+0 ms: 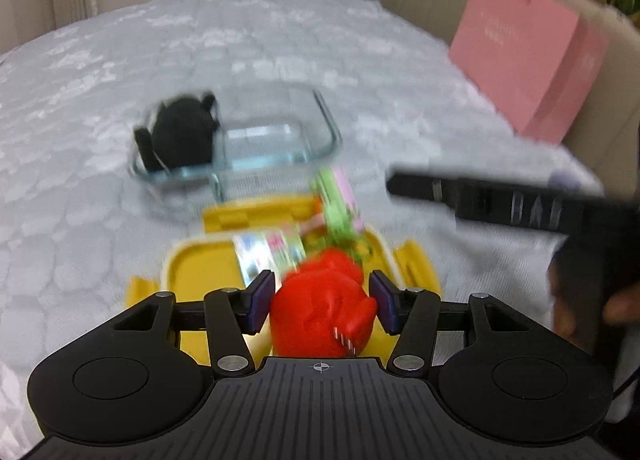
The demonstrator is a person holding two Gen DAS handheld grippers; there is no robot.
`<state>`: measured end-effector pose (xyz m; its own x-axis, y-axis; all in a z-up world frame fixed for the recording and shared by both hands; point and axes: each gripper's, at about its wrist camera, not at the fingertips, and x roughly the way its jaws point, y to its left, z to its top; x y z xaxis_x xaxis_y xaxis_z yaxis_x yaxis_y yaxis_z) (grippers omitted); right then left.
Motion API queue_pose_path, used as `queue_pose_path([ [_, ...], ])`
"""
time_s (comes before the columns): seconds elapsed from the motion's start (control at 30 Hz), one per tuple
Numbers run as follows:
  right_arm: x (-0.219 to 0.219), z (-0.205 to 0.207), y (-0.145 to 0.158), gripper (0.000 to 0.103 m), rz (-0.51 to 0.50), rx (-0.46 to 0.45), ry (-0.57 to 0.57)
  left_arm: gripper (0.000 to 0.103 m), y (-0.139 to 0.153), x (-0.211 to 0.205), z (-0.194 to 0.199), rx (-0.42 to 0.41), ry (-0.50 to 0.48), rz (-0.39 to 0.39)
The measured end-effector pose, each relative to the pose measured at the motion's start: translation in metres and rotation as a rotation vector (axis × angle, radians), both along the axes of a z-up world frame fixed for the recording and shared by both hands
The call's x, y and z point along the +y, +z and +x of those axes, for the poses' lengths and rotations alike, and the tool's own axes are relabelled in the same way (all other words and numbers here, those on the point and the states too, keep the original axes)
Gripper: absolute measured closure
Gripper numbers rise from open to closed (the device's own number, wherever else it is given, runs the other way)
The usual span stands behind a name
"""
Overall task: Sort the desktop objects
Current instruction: 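Grasp the red ball-shaped toy on the yellow lid with the left gripper, then carry the red toy into the glass container and open the left gripper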
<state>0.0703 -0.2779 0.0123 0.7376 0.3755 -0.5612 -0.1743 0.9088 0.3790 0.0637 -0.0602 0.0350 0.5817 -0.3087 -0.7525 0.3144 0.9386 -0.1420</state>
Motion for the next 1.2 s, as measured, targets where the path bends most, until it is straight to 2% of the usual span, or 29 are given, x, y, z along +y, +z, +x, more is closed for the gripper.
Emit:
queue_pose_path([
  [0.13,0.0,0.002,-0.002,0.017,0.017,0.016,0.002,0.047,0.026,0.01,0.028,-0.051,0.017,-0.031],
  [0.33,0.001,0.005,-0.007,0.017,0.019,0.037,0.018,0.047,0.06,-0.003,0.087,-0.146,0.004,-0.041],
  [0.43,0.0,0.007,-0.009,0.017,0.021,0.047,0.016,0.047,0.067,-0.011,0.115,-0.174,0.014,-0.02],
  [0.5,-0.001,0.009,-0.012,0.017,0.028,0.056,0.018,0.047,0.059,-0.016,0.134,-0.152,0.023,0.001],
  [0.63,0.001,0.011,-0.016,0.017,0.025,0.069,0.028,0.047,0.017,-0.017,0.16,-0.071,0.05,0.071],
  [0.8,0.006,0.013,-0.021,0.017,0.018,0.083,0.05,0.047,-0.021,-0.001,0.161,-0.018,0.079,0.068],
  [0.87,0.007,0.013,-0.023,0.017,0.017,0.084,0.056,0.044,-0.02,0.003,0.15,-0.034,0.074,0.061],
  [0.97,0.007,0.014,-0.026,0.017,0.028,0.088,0.067,0.03,-0.015,0.013,0.141,-0.038,0.085,0.015],
  [1.2,0.016,0.007,-0.023,0.02,-0.021,0.043,0.084,0.03,0.0,0.032,0.12,-0.041,0.143,-0.031],
])
